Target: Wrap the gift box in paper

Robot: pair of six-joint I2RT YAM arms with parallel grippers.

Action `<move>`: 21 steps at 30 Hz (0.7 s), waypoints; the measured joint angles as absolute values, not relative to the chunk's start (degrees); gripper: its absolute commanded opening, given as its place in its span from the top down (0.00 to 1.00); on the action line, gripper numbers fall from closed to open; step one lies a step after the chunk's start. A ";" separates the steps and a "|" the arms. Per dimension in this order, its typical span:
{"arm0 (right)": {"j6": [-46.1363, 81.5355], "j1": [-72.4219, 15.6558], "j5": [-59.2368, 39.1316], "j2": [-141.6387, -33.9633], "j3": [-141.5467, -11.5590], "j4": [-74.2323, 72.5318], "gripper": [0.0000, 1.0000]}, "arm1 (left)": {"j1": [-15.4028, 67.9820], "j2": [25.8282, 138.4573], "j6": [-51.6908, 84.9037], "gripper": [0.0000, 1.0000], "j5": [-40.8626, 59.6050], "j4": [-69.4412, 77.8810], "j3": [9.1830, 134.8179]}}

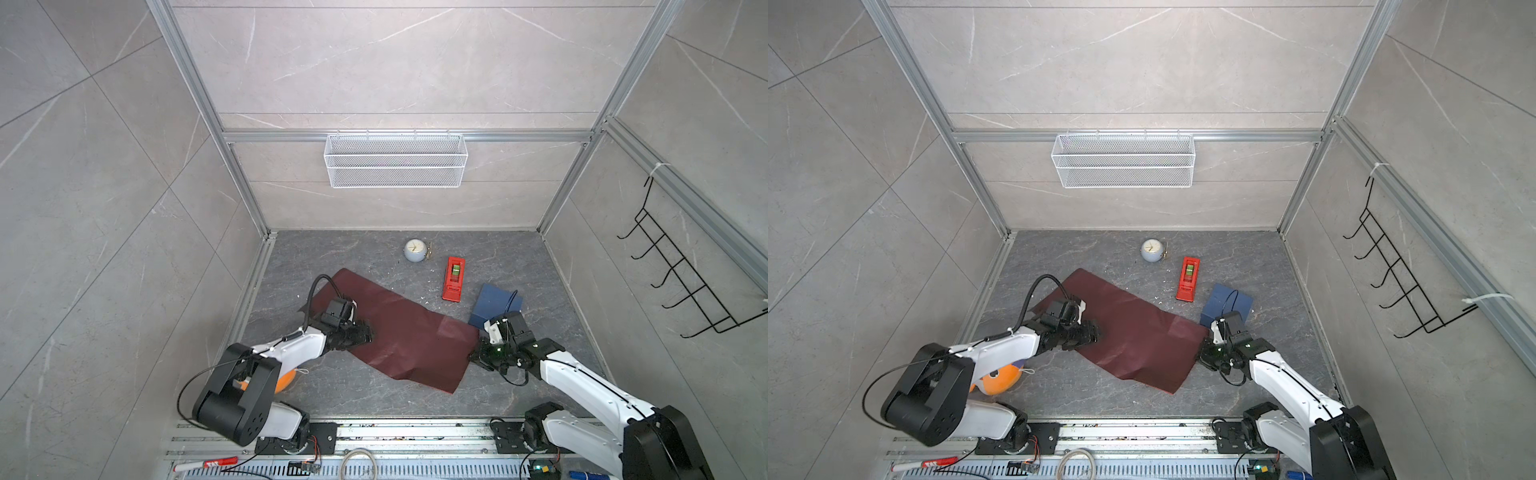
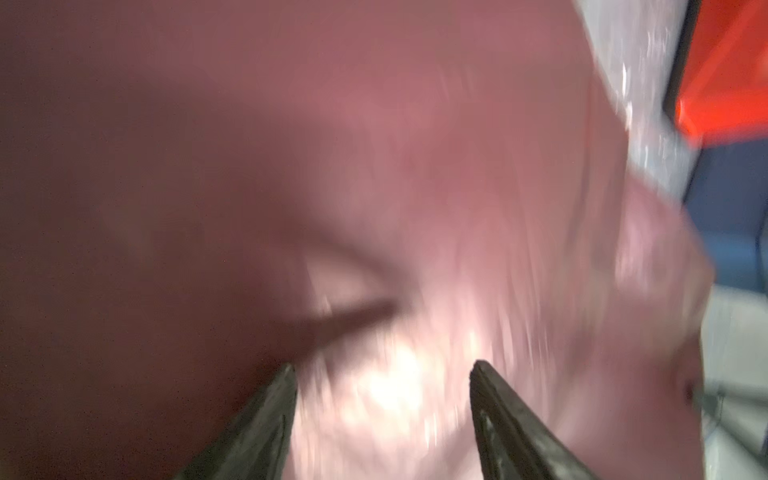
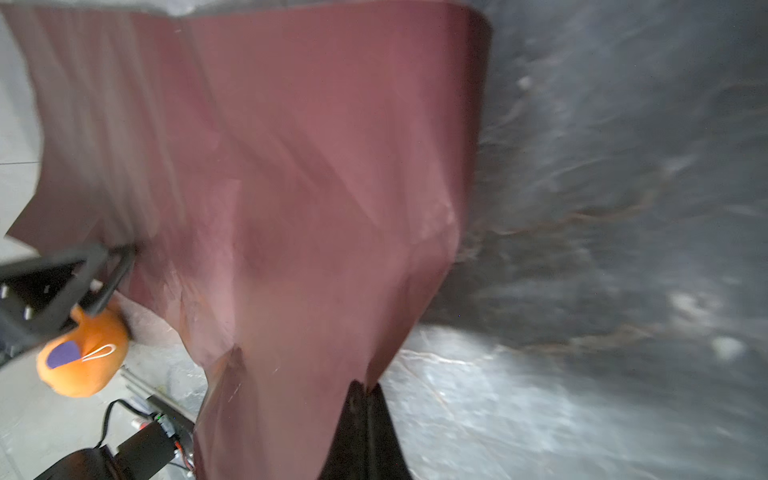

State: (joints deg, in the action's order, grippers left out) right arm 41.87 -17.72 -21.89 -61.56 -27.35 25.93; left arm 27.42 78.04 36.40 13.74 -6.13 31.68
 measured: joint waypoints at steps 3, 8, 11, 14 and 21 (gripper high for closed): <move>40.21 -16.03 -20.25 -62.50 -28.97 28.62 1.00 | 32.12 72.69 38.70 0.33 13.28 -6.72 27.53; 37.82 -13.08 -17.23 -65.73 -31.27 30.48 1.00 | 41.63 67.29 43.51 0.34 10.83 -8.05 24.34; 36.53 -11.84 -15.75 -67.64 -31.92 30.46 1.00 | 46.30 66.35 45.95 0.34 10.57 -8.97 24.05; 35.62 -10.57 -14.04 -69.54 -32.93 30.30 1.00 | 49.91 66.35 46.89 0.33 11.16 -9.26 24.21; 33.12 -9.08 -9.78 -72.34 -34.57 30.41 0.86 | 51.13 65.80 44.84 0.25 11.40 -14.37 30.02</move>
State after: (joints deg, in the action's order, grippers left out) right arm 33.12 -9.08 -9.78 -72.34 -34.57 30.41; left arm 51.13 65.80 44.84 11.40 -14.37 30.02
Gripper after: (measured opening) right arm 0.078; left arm 0.729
